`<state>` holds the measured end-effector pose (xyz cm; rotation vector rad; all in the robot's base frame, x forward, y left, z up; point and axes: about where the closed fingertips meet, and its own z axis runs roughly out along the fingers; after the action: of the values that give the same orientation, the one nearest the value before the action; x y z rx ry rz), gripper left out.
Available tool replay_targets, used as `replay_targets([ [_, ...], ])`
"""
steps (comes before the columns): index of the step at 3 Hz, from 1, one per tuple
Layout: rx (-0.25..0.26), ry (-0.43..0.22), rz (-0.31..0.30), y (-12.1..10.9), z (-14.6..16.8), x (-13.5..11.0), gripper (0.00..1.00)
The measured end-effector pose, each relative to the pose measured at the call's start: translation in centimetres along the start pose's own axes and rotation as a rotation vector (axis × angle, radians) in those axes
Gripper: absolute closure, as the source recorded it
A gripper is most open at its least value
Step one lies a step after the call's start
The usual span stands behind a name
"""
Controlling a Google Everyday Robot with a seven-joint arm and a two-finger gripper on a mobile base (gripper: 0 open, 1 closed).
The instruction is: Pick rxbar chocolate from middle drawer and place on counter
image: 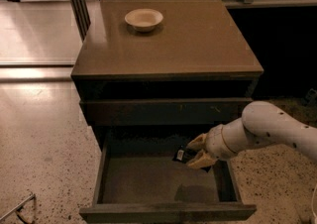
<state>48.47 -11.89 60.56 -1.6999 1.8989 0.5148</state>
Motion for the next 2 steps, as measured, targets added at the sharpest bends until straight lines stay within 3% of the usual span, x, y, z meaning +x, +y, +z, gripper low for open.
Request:
replay_targets([
  [2,-0.006,-0.017,0.017,-0.13,-0.06,-0.15,1.0],
])
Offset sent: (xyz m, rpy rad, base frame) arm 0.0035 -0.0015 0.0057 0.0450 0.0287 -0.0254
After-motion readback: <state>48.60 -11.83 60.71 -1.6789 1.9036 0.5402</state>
